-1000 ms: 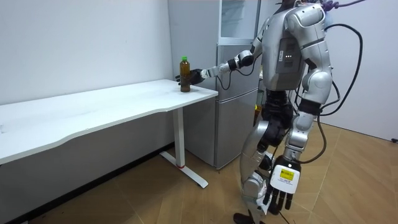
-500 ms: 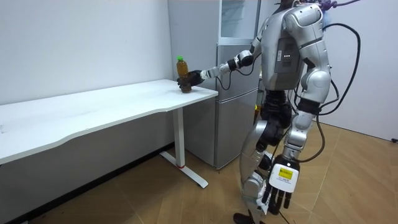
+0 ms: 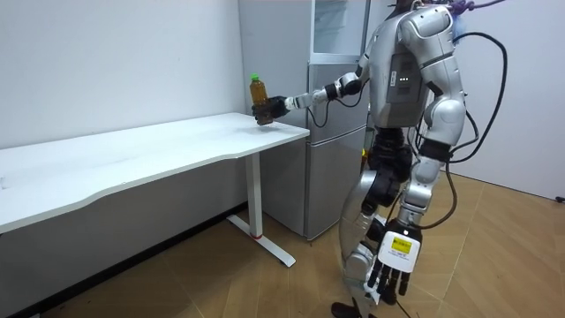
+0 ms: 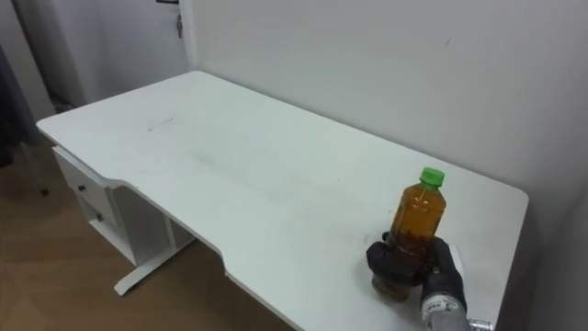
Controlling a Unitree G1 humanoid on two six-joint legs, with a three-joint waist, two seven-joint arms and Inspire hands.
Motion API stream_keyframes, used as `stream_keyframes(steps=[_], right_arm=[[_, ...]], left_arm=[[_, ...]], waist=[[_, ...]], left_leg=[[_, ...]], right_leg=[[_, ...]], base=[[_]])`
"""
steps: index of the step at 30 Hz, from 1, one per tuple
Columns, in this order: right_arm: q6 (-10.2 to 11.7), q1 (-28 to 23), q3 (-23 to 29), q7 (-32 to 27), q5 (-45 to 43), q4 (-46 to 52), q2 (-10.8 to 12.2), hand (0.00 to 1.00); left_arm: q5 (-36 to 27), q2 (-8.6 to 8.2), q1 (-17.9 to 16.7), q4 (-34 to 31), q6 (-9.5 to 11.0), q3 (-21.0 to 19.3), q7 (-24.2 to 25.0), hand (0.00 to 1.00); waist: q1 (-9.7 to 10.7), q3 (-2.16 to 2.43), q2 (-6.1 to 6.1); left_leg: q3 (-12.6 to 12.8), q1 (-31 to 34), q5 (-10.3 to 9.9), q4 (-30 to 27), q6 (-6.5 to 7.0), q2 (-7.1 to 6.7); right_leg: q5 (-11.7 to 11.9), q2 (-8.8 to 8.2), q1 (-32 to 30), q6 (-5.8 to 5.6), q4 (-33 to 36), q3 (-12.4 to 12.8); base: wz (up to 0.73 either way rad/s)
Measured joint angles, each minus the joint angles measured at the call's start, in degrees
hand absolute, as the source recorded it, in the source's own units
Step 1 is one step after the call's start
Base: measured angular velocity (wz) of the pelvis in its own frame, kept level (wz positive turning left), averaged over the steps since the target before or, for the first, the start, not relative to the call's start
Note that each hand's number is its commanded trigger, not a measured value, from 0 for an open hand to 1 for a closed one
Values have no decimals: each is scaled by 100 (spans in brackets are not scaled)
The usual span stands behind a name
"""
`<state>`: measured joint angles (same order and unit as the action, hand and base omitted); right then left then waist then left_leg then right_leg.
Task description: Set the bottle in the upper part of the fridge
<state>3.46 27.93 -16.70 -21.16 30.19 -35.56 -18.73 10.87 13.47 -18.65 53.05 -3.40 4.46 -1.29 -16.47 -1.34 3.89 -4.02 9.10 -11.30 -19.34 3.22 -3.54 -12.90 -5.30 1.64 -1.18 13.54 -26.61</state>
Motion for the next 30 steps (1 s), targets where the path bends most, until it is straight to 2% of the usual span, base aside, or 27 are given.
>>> stream_keyframes(steps=[3,6,8,10,11,15,17,20,22,30], right_arm=[[-4,-164,0,59,-445,765,-8,100],[-4,-469,-4,178,-651,1541,-18,100],[-4,-640,-10,340,-816,1988,-20,100],[-4,-655,-7,433,-906,2108,-23,100],[-5,-658,-1,476,-949,2150,-27,100],[-14,-667,8,544,-1137,2420,-116,100],[-65,-680,18,667,-1446,2772,-226,100],[-76,-690,19,828,-1518,3203,-379,100],[-79,-692,56,868,-1530,3418,-393,100],[-79,-699,202,1025,-1578,3934,-393,100]], left_arm=[[10,-1,3,0,-15,-2,0,0],[2,-1,5,-7,-10,-2,0,0],[14,-5,2,-10,-12,-3,-1,0],[11,-10,-4,-21,-13,-13,-1,0],[14,-16,-21,-21,-13,-28,-1,0],[15,-50,-41,-20,-13,-49,0,0],[15,-66,-46,-21,-14,-223,0,0],[65,-77,-36,-21,-13,-379,-1,0],[147,-62,17,-13,-11,-447,-1,0],[237,-68,56,-8,-3,-440,-1,0]], waist=[[71,1,-51],[79,32,-115],[192,63,-160],[255,70,-175],[327,84,-175],[516,90,-168],[594,116,-136],[690,122,-121],[780,148,-82],[909,139,-65]], left_leg=[[103,-102,0,50,0,26],[224,-287,0,186,0,45],[256,-394,0,247,0,50],[293,-480,1,288,-2,63],[304,-520,1,293,-2,70],[380,-591,5,359,-9,89],[434,-602,14,385,-21,105],[532,-769,15,447,-21,114],[535,-821,15,488,-21,112],[582,-1035,13,582,-20,107]], right_leg=[[0,2,28,0,-2,118],[1,-6,100,-1,-1,233],[0,-4,162,-1,-2,275],[0,1,219,-1,-6,301],[0,7,257,-1,-12,308],[1,14,280,-1,-14,366],[4,26,235,5,-9,462],[4,32,328,5,-16,585],[4,39,369,5,-35,596],[11,41,529,-4,-96,655]], base=[[-20],[-21],[-9],[-9],[-7],[-10],[-18],[-18],[-6],[-4]])
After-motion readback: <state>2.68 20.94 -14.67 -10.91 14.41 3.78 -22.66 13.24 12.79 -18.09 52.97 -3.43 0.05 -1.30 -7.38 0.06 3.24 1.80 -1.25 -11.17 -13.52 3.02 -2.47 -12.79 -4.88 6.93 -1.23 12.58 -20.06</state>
